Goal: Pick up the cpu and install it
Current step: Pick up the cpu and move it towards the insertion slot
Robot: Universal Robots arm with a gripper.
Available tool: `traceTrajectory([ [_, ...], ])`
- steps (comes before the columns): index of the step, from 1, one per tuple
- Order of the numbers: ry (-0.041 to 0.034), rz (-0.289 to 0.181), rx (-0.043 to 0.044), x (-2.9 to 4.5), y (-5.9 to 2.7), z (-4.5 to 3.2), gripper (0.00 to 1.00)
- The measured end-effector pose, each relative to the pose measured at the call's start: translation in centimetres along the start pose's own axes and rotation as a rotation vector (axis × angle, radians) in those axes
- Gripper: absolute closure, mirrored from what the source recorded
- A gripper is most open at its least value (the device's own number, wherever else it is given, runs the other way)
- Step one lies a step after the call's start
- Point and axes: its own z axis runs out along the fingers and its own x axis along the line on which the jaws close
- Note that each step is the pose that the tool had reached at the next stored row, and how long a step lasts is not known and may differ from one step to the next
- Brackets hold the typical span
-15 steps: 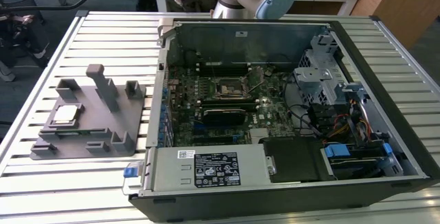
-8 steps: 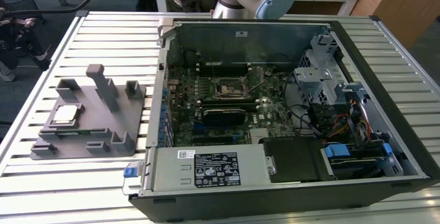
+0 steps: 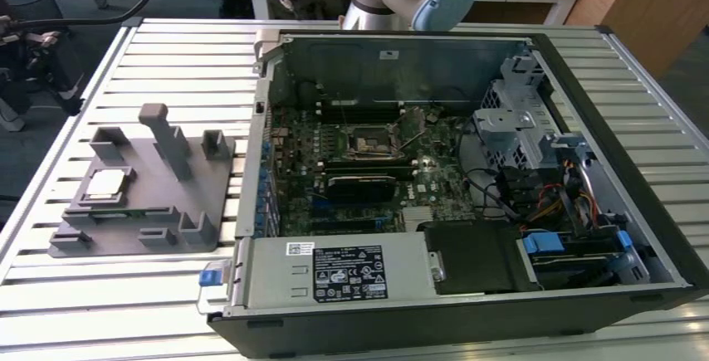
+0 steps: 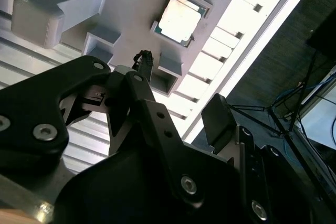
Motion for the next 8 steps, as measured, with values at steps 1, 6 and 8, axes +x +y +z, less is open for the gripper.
traceTrajectory([
  [1,0.0000,0.000,0.0000,0.00,0.00,0.03,0.36],
  [6,0.0001,0.000,0.0000,0.01,-0.01,0.24,0.36],
  [8,-0.0001,0.000,0.0000,0.01,-0.02,0.36,0.36],
])
